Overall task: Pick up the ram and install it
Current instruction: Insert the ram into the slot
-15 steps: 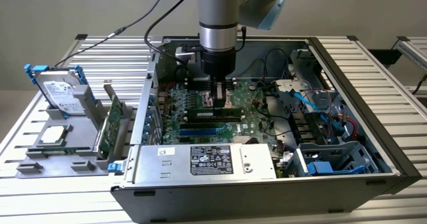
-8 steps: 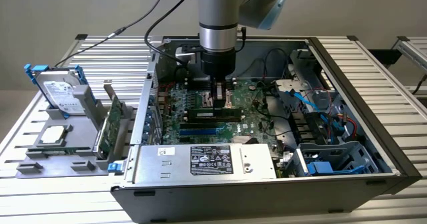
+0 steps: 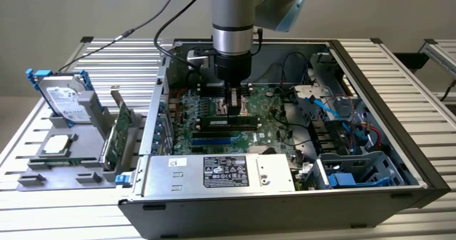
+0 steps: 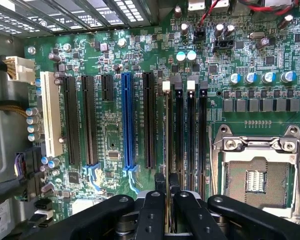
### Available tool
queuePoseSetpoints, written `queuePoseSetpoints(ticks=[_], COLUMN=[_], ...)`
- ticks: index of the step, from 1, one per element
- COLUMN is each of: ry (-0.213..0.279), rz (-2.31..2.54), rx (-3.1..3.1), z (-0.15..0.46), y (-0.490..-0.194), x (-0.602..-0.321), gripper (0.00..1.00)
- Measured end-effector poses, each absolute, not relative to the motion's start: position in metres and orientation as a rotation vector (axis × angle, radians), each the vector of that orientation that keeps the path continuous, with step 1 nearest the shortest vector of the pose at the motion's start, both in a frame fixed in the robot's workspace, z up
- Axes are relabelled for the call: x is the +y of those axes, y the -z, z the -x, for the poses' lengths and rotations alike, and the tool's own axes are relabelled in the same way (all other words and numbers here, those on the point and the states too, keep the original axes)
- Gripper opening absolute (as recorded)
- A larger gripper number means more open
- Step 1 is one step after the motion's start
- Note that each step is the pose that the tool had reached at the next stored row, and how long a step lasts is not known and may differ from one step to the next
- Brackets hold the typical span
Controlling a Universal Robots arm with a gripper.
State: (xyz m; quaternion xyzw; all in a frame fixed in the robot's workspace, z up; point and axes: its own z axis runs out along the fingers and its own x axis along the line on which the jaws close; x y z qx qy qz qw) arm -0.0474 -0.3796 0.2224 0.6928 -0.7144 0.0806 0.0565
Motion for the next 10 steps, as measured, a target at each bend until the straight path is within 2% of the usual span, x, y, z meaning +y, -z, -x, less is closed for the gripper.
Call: queuePoseSetpoints(ticks=[10], ry=[-0.243], rz=[-2.101], rx=[-2.166], z=[0.0474], y=[-0.2220], x=[-0.3771], gripper=[0.14])
